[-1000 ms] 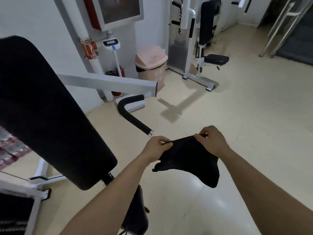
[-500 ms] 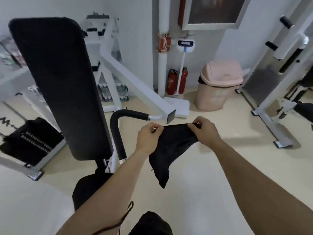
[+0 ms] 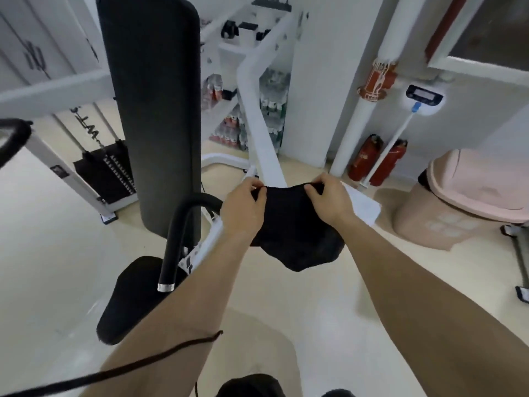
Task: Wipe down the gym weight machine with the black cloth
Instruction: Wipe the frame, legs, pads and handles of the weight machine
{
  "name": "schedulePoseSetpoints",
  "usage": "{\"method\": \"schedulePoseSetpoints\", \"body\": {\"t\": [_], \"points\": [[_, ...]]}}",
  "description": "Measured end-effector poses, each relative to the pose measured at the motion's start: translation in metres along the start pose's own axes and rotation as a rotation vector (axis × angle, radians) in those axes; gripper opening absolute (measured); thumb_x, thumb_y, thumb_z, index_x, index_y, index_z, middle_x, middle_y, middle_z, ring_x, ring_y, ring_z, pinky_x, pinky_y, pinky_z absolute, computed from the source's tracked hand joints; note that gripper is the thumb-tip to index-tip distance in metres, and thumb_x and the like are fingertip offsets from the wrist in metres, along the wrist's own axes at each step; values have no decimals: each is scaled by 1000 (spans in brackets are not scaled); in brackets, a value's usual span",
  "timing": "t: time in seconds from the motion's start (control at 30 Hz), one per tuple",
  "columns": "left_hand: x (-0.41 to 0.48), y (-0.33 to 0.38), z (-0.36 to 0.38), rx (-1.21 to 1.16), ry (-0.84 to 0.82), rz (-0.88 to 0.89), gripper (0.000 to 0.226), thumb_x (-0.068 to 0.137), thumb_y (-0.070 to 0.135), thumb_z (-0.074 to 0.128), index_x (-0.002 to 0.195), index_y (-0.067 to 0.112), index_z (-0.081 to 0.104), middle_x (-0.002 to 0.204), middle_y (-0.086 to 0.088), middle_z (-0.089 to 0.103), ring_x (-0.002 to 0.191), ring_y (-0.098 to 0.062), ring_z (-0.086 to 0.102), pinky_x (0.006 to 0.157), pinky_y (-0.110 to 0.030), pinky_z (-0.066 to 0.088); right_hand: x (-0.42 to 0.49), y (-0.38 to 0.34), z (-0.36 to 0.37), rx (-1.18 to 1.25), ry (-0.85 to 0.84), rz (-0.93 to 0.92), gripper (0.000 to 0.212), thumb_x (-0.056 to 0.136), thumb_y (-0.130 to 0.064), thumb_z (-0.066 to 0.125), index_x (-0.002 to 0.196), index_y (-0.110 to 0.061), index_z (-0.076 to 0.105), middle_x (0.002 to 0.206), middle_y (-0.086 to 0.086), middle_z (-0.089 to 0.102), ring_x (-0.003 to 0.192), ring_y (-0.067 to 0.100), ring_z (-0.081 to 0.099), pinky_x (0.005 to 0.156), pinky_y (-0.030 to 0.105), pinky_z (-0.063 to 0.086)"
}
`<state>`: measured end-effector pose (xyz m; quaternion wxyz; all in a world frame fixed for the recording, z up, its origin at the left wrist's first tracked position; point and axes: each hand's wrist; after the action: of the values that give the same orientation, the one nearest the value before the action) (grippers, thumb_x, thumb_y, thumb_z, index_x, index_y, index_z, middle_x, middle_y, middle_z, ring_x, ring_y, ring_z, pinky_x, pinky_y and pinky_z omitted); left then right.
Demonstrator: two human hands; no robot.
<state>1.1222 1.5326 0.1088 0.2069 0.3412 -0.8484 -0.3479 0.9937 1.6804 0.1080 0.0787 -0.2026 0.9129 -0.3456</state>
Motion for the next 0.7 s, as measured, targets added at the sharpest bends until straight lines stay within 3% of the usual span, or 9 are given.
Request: {"method": "schedulePoseSetpoints", "body": {"t": [0.1, 0.2, 0.3, 0.37, 0.43, 0.5, 0.6, 0.7], "points": [[27, 2, 23, 110, 83, -73, 12, 99, 36, 53, 106, 33, 62, 106, 12, 68, 98, -16, 62, 81, -36, 49, 43, 5, 14, 67, -51, -24, 22, 101, -35, 54, 107, -16, 61, 109, 4, 62, 95, 20, 58, 79, 33, 43], [25, 9, 50, 241, 272, -187, 22, 96, 36, 56, 116, 31, 62, 124, 6, 60, 120, -22, 50, 99, -39, 35, 60, 12, 33, 30, -133, -28, 35, 98, -42, 55, 125, -20, 56, 129, 9, 50, 118, 28, 50, 98, 38, 43], [-2, 21, 67, 81, 463, -286, 27, 96, 27, 58, 123, 23, 61, 126, 2, 56, 118, -21, 51, 102, -38, 39, 40, 24, 39, 64, -75, -96, 48, 98, -41, 56, 136, -13, 49, 139, 11, 39, 126, 31, 39, 104, 35, 34], [-21, 31, 80, -72, 392, -367, 29, 99, 22, 53, 127, 19, 59, 127, 2, 56, 116, -16, 56, 102, -32, 43, 19, 37, 39, 268, -235, -105, 42, 101, -39, 50, 134, -13, 49, 136, 6, 41, 123, 26, 47, 102, 32, 38], [-35, 41, 92, -80, 250, -435, 37, 102, 23, 47, 138, 16, 53, 133, -1, 59, 121, -19, 56, 103, -30, 42, 1, 46, 39, 444, -520, -70, 47, 104, -42, 41, 145, -20, 41, 142, 0, 38, 127, 19, 49, 106, 36, 42], [-39, 48, 100, -19, 152, -471, 44, 105, 26, 41, 147, 16, 43, 136, -6, 59, 124, -24, 56, 104, -34, 42, -5, 52, 43, 530, -715, -62, 57, 106, -47, 32, 158, -27, 20, 158, -6, 23, 142, 14, 35, 117, 38, 32], [-28, 51, 95, 3, 35, -535, 43, 107, 34, 35, 146, 15, 39, 131, -9, 62, 121, -28, 56, 96, -35, 41, -1, 58, 59, 648, -828, -63, 66, 105, -53, 26, 159, -31, -5, 167, -12, -2, 152, 5, 6, 126, 39, 12], [-10, 47, 91, -42, -54, -584, 39, 107, 39, 33, 137, 15, 43, 120, -8, 63, 113, -27, 56, 87, -34, 38, 2, 60, 77, 738, -870, -29, 77, 85, -85, 25, 146, -59, -15, 167, -16, -6, 153, 7, 3, 125, 45, 14]]}}
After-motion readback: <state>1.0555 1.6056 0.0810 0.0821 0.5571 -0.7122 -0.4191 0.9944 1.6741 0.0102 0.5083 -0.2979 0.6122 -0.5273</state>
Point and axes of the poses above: each hand's wrist, its own x-axis towards the middle knuckle, its own z-axis out of the palm, y = z × x
